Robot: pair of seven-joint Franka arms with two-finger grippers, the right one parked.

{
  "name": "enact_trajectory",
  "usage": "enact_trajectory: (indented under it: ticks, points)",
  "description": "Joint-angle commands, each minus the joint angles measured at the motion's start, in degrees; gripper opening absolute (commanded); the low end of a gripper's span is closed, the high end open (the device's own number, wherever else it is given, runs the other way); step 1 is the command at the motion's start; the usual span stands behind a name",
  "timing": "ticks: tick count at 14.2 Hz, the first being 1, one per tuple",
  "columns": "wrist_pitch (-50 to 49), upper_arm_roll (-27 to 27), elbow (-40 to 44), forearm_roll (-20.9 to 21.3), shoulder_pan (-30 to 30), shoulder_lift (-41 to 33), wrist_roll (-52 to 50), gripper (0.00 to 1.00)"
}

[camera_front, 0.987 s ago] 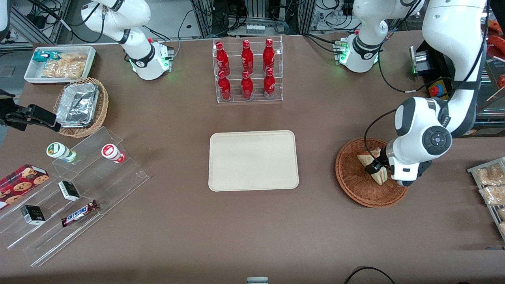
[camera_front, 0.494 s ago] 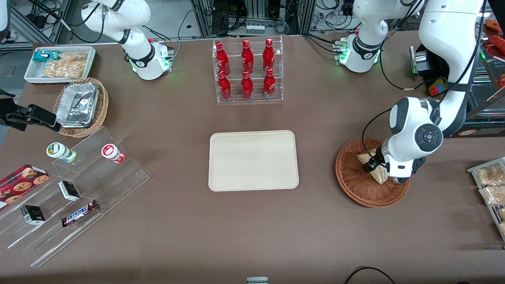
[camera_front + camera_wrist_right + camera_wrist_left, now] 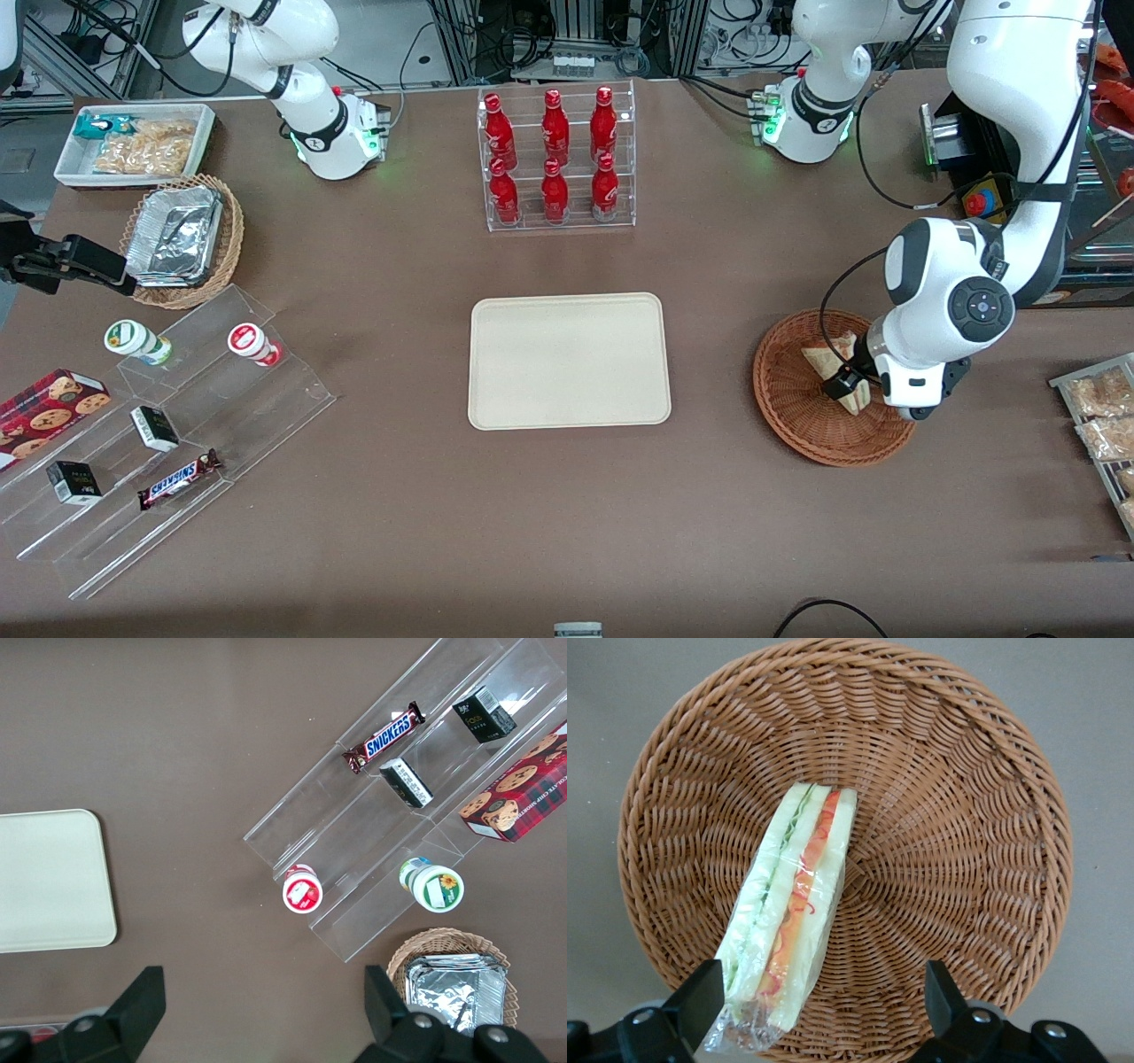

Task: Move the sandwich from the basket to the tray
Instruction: 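Lower the open left gripper around the sandwich in the basket, then close the left gripper on the wrapped sandwich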

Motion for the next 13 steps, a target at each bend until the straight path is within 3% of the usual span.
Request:
enact_trajectory:
  ticks: [1, 13]
  points:
    - [-1.22, 0.02, 0.03, 1.05, 0.07, -0.17, -1.14, 1.0]
    - [-0.6, 0.99, -2.26, 1.05, 0.42, 1.85, -2.1, 1.0]
